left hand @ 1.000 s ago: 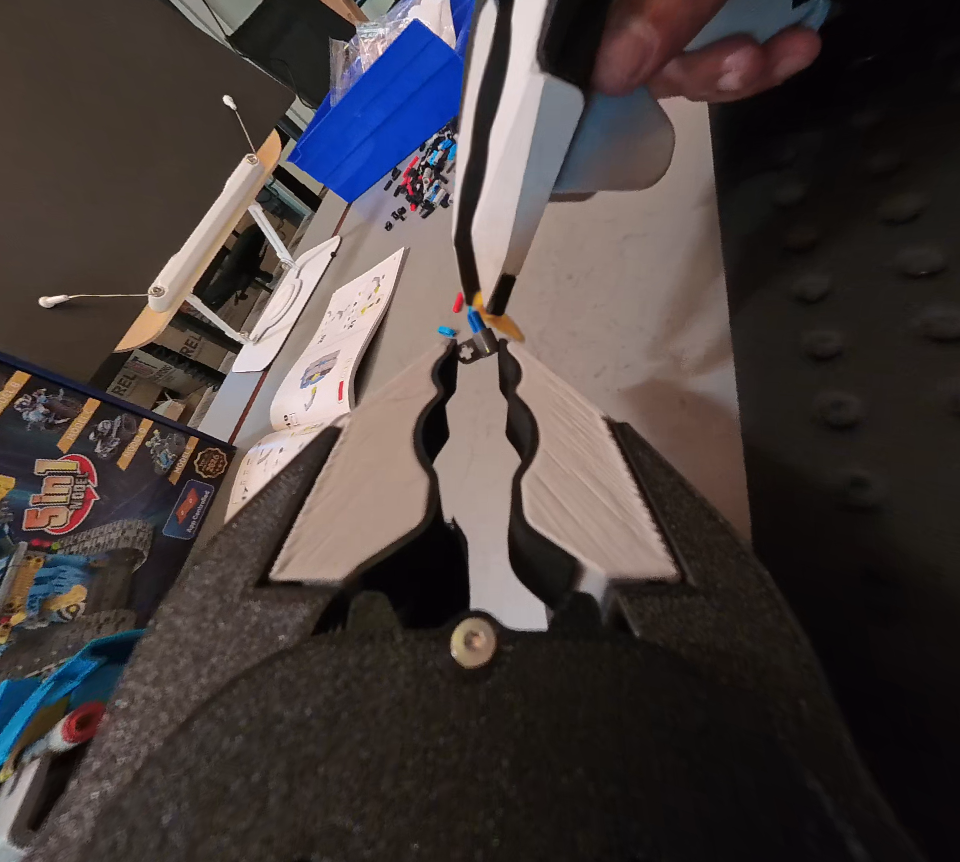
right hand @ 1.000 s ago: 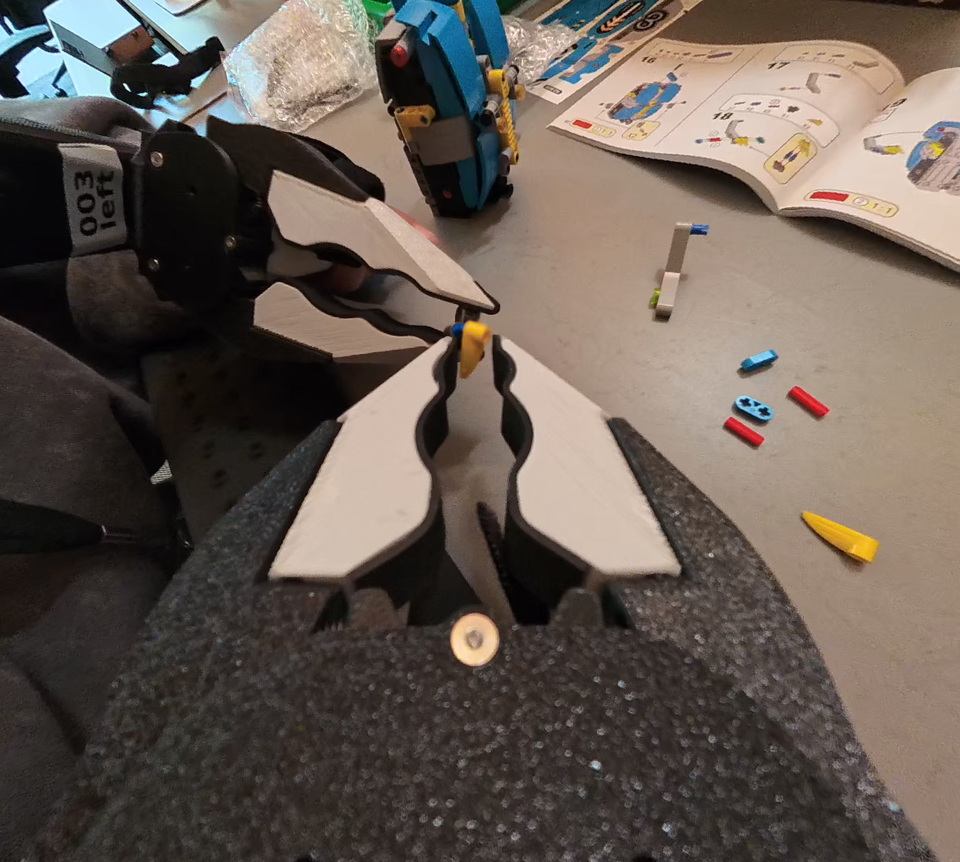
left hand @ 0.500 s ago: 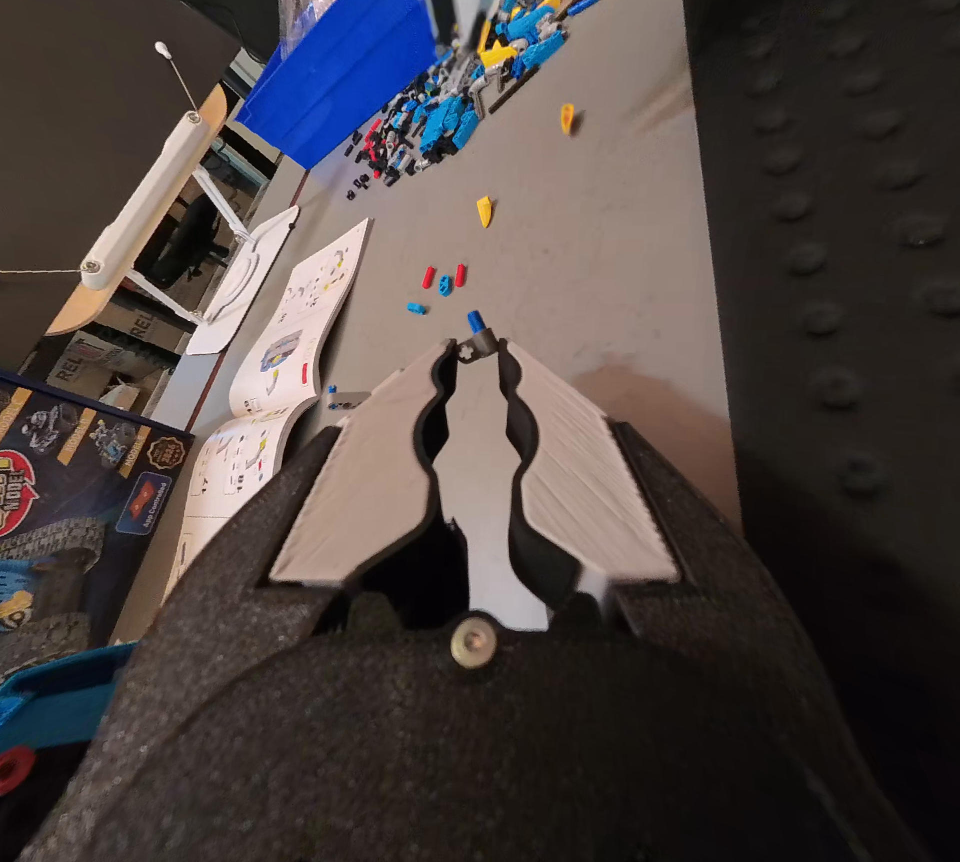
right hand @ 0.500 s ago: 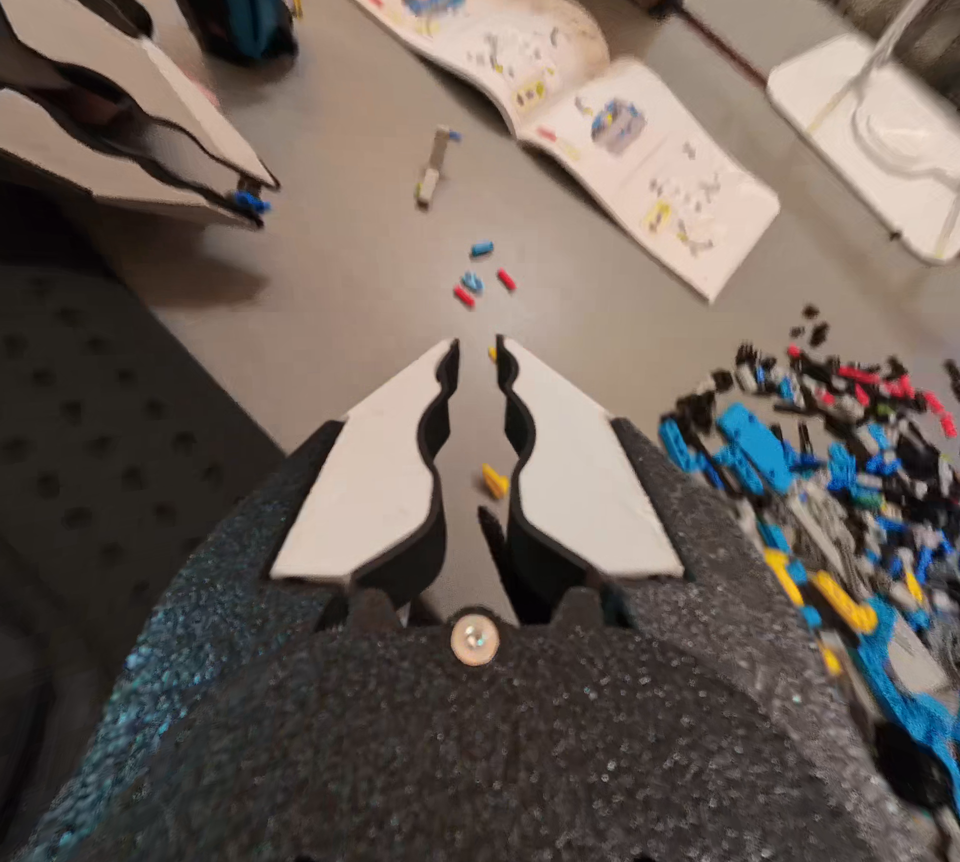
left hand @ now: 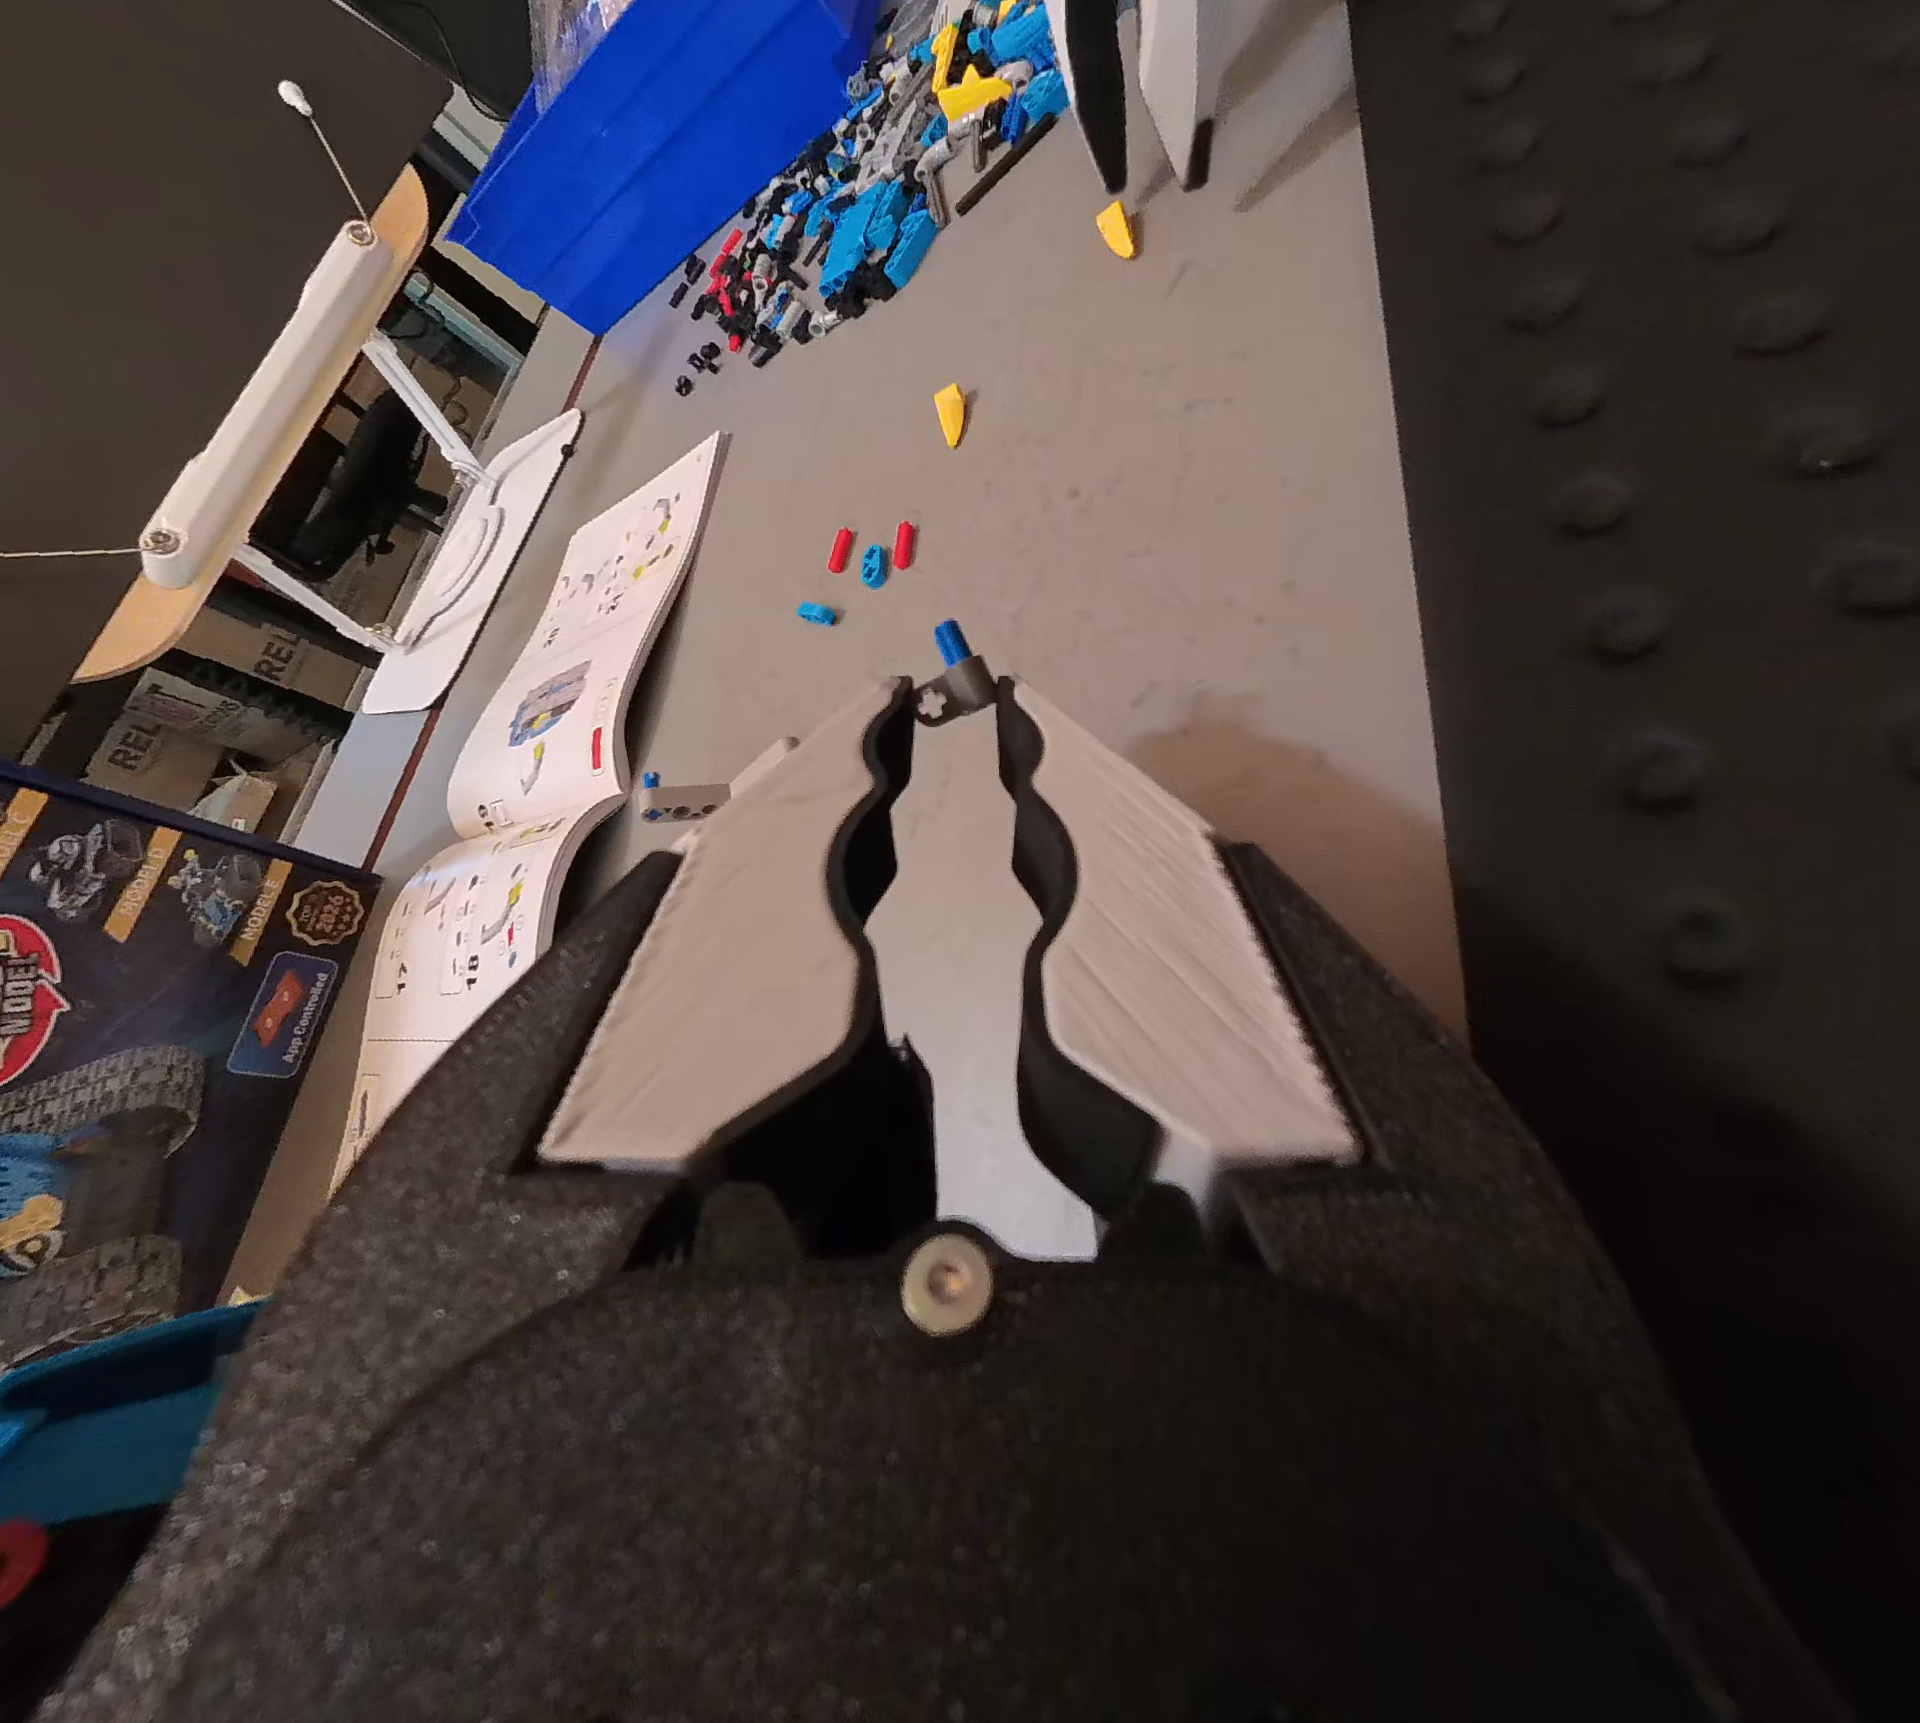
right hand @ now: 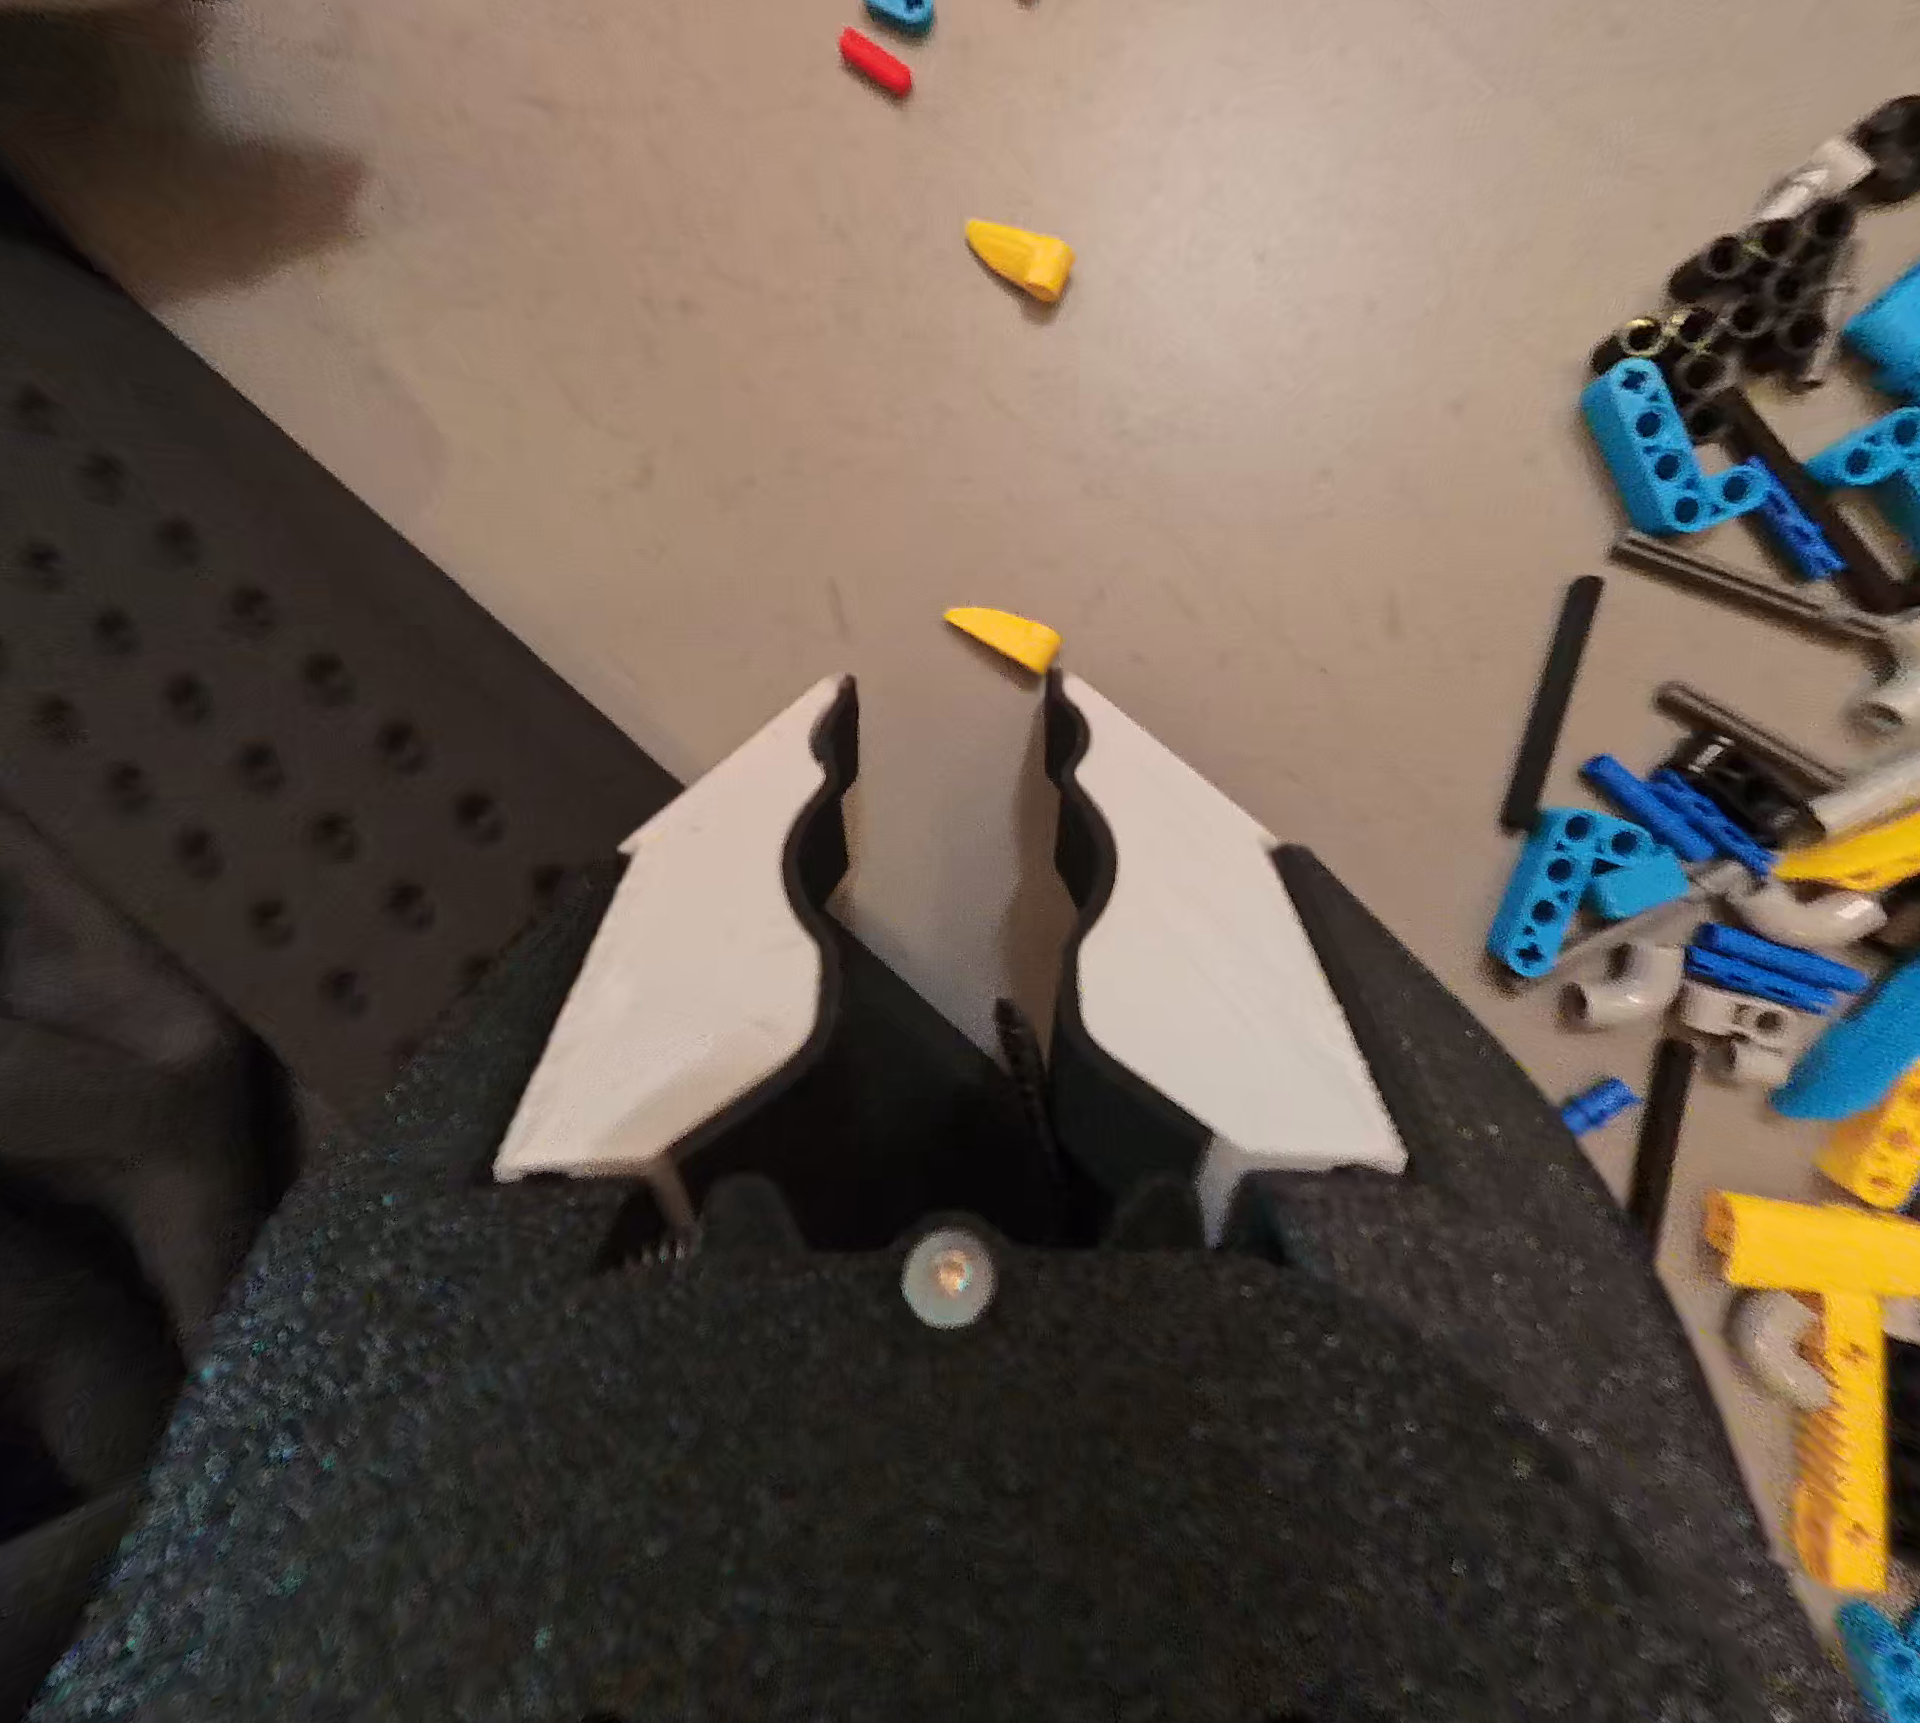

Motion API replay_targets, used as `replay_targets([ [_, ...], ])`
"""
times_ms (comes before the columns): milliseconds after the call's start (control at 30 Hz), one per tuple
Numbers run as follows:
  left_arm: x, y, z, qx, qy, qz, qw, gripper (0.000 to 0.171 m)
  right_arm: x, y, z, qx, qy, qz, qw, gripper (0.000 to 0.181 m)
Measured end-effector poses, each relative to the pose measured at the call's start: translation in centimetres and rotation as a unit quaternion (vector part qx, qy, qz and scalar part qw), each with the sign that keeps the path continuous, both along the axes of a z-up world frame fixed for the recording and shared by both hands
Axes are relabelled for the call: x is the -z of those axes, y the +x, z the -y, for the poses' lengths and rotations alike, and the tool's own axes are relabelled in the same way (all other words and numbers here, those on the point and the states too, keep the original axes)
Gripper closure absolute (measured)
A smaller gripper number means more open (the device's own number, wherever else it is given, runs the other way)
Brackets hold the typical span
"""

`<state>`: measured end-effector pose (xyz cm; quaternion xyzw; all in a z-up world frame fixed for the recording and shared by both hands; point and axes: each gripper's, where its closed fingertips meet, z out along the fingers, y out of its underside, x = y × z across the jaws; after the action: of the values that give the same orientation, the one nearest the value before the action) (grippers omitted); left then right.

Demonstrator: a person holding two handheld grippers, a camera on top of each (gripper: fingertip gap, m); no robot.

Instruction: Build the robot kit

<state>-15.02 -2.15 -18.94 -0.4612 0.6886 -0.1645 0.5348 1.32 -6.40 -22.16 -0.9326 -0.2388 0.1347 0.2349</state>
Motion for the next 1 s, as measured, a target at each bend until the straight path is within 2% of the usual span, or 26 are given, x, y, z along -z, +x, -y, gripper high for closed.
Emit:
replay_targets([
  [100,0.1,0.0,0.1,0.002,0.002,-0.003,1.000,0.156,0.3,-0.3,-0.1,-0.011,0.001,0.017,1.000,0.145],
  [233,0.1,0.0,0.1,0.003,0.003,-0.003,1.000,0.156,0.7,-1.5,-0.9,-0.015,0.003,-0.001,1.000,0.141],
  [367,0.1,0.0,0.2,0.004,0.004,-0.003,1.000,0.156,0.0,-1.7,-1.3,-0.014,0.018,-0.004,1.000,0.143],
  [467,0.2,0.0,0.2,0.005,0.005,-0.005,1.000,0.156,-0.5,-2.0,-1.1,-0.016,0.020,0.000,1.000,0.154],
  [600,0.2,0.0,0.2,0.005,0.005,-0.006,1.000,0.156,-0.7,-3.2,-1.2,-0.028,0.028,0.009,0.999,0.155],
  [700,0.3,0.0,0.3,0.006,0.006,-0.007,1.000,0.156,0.0,-2.4,-1.6,-0.019,0.025,0.039,0.999,0.152],
  [833,0.3,0.0,0.3,0.007,0.007,-0.008,1.000,0.156,0.0,-2.1,-1.7,-0.002,0.018,0.007,1.000,0.150],
  [1000,0.3,0.0,0.3,0.006,0.007,-0.010,1.000,0.156,0.8,-1.1,-1.1,0.001,0.001,0.018,1.000,0.148],
])
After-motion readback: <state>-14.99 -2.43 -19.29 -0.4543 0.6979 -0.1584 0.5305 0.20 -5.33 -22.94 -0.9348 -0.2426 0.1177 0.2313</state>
